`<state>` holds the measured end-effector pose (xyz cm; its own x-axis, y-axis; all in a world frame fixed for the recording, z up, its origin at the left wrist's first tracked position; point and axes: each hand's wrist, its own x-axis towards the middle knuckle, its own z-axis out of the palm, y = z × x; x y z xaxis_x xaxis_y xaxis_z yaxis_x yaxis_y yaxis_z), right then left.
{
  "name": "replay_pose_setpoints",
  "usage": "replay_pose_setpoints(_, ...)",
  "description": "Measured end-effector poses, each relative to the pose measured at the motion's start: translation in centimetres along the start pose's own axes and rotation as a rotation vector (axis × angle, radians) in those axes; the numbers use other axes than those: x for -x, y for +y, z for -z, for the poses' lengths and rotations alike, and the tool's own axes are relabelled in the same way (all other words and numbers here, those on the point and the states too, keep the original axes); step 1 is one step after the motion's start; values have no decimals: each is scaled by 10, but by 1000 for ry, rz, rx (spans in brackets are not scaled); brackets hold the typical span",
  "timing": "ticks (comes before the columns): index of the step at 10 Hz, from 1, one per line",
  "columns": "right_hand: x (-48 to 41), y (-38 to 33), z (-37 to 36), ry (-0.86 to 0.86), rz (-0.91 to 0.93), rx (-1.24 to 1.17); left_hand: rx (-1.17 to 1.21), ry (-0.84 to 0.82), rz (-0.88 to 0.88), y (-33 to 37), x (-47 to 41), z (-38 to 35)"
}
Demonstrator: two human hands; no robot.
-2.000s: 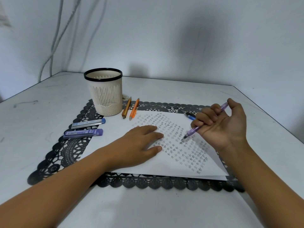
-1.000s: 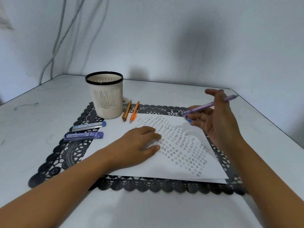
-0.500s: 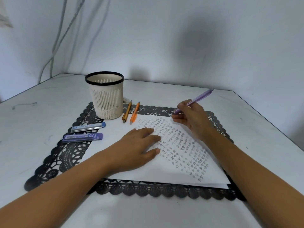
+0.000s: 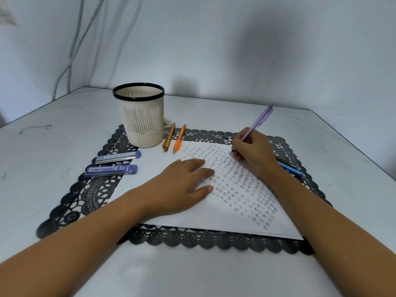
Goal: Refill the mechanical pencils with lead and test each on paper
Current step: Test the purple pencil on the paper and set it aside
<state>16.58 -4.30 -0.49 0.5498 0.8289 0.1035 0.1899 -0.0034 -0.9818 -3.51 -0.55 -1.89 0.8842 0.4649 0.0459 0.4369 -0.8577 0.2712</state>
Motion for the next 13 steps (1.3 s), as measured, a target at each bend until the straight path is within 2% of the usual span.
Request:
replay_pose_setpoints(5, -3, 4, 1, -30, 53, 151, 12, 0, 3, 0, 0, 0)
replay_pose_setpoints(7, -3, 5, 1, -27, 60, 137, 14, -9, 7, 1, 1, 1)
replay_pose_setpoints(8, -3, 6, 0, -2, 104, 244, 16, -9, 8, 1, 0, 1)
replay_pose_setpoints(10, -4, 6, 4, -63, 44, 127, 13, -3, 4, 2, 1, 2)
replay_pose_setpoints(12, -2, 7, 0, 20, 92, 176, 8, -6, 7, 3, 1, 2)
replay_pose_setpoints(13, -2, 6, 1, -6, 81, 176, 12, -10, 10, 3, 1, 2)
